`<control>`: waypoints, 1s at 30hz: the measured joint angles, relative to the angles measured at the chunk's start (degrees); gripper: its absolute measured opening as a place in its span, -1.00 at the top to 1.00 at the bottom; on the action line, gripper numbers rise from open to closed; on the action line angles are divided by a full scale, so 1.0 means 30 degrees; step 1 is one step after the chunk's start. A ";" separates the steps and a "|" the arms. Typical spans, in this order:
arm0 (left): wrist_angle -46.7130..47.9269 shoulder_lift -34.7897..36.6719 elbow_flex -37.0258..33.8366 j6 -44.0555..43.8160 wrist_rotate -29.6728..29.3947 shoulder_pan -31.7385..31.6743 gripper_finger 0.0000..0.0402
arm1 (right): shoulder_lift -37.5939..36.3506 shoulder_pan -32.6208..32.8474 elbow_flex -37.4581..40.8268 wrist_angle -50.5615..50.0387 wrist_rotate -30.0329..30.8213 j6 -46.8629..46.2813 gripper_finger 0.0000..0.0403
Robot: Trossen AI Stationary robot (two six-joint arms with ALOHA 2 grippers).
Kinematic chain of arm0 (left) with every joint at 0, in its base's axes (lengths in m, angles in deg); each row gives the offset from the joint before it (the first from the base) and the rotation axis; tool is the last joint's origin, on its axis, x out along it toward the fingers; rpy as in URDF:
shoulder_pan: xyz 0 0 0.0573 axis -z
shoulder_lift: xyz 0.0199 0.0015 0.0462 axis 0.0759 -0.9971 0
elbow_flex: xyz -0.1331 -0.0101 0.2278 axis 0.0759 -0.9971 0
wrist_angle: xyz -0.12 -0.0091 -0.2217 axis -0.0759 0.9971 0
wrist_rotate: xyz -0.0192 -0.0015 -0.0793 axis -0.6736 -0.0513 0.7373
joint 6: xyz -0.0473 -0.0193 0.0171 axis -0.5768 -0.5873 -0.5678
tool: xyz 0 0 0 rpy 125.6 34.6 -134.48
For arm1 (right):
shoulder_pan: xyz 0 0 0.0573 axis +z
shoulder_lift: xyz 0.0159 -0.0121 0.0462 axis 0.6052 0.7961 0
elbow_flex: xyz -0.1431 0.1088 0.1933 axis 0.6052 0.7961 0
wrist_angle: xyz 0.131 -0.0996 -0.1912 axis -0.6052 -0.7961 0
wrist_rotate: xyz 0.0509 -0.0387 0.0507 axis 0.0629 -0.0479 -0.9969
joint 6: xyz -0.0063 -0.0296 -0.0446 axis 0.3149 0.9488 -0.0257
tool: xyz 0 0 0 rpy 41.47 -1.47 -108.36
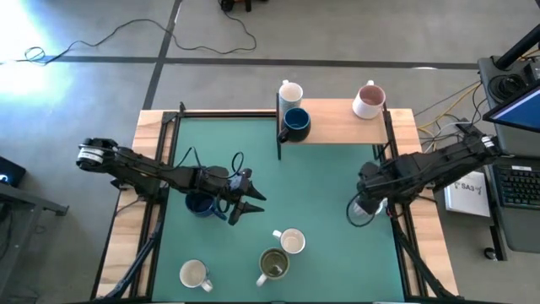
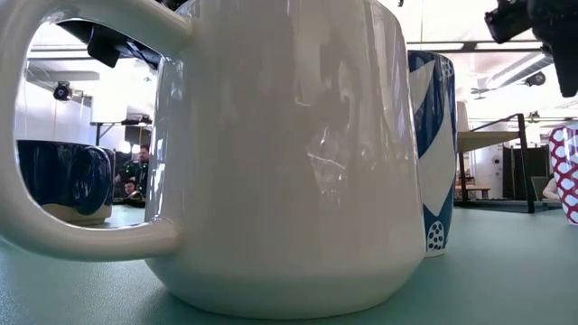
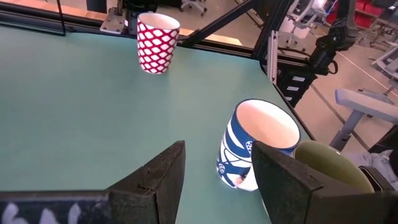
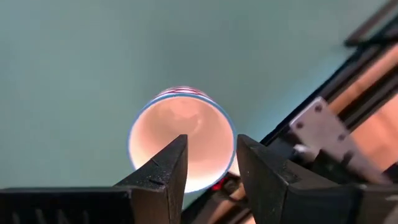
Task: Place coffee mugs
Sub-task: Put the red patterned mug on the shelf
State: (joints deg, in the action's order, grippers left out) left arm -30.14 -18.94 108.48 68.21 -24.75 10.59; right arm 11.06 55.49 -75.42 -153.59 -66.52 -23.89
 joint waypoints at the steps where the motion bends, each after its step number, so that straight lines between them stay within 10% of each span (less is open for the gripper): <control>1: -0.0003 0.0000 0.0000 0.0006 0.0000 0.0000 0.16 | 0.0141 -0.0117 0.0134 -0.0008 -0.0009 0.0838 0.37; 30: 0.0007 0.0000 0.0007 0.0010 0.0000 0.0000 0.16 | 0.1151 -0.2445 0.3727 0.1769 -0.1990 0.6937 0.37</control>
State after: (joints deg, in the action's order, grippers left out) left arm -30.12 -18.94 108.50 68.24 -24.75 10.59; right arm 14.51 48.16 -64.24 -148.29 -72.49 -3.08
